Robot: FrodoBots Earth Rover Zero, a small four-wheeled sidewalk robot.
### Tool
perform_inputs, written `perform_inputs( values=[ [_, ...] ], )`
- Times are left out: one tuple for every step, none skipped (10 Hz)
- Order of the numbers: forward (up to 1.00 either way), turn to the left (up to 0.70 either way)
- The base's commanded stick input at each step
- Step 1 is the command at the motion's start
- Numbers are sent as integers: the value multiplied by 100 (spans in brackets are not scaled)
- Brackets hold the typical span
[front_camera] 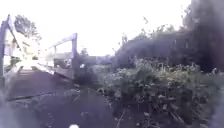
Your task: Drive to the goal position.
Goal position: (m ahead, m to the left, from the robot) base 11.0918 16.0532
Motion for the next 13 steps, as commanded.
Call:
perform_inputs(
  values=[
    [50, 50],
    [50, 50],
    [50, 50],
    [50, 50],
    [50, 50],
    [50, 50],
    [50, 50],
    [50, 50],
    [50, 50],
    [50, 50],
    [50, 50],
    [50, 50],
    [50, 50]
  ],
)
